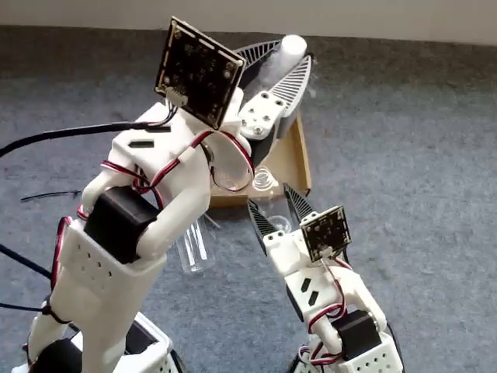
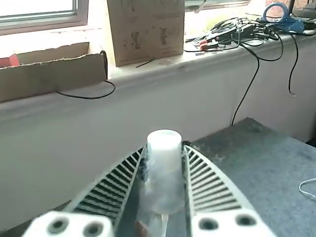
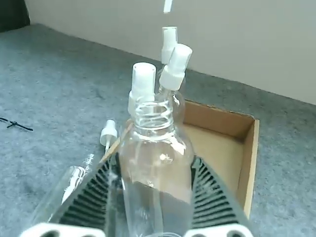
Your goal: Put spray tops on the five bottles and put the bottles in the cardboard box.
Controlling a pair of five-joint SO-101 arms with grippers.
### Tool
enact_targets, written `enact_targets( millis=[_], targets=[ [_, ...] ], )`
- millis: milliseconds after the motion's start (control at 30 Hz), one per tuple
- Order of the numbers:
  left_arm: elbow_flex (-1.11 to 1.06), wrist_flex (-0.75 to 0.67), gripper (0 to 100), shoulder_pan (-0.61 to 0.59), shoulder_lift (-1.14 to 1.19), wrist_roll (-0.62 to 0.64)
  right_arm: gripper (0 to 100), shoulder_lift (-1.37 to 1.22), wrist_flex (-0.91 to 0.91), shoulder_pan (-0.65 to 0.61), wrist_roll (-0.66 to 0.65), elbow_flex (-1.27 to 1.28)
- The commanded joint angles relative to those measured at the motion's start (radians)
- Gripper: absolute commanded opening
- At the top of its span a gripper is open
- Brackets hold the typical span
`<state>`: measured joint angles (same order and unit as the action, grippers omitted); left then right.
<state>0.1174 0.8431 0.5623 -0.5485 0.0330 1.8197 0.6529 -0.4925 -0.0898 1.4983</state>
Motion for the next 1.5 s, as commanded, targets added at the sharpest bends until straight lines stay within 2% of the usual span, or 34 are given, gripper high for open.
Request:
enact_targets(
  millis=[0, 133, 233, 300, 533, 967, 1333, 1467],
  targets=[
    [-0.015, -0.025, 1, 0.030, -0.022, 0.011, 0.5, 0.015, -0.047, -0.004, 0.014, -0.013],
    [-0.024, -0.020, 1, 0.061, -0.022, 0.028, 0.5, 0.015, -0.085, -0.002, 0.014, -0.012],
    [-0.013, -0.002, 1, 0.065, -0.022, 0.135, 0.5, 0.015, -0.085, -0.002, 0.014, -0.010],
    [-0.016, 0.002, 1, 0.062, -0.022, 0.160, 0.5, 0.015, -0.096, -0.002, 0.014, -0.010],
    [-0.010, 0.035, 1, 0.031, -0.022, 0.158, 0.5, 0.015, -0.107, 0.064, 0.014, -0.012],
    [-0.025, 0.040, 1, 0.002, -0.015, 0.158, 0.5, 0.015, -0.107, 0.068, 0.014, -0.012],
    [-0.249, 0.032, 1, -0.001, -0.019, 0.153, 0.5, 0.015, -0.107, 0.068, 0.014, -0.012],
    [-0.268, 0.040, 5, -0.001, -0.022, 0.035, 0.5, 0.015, -0.107, 0.073, 0.014, -0.012]
  ],
)
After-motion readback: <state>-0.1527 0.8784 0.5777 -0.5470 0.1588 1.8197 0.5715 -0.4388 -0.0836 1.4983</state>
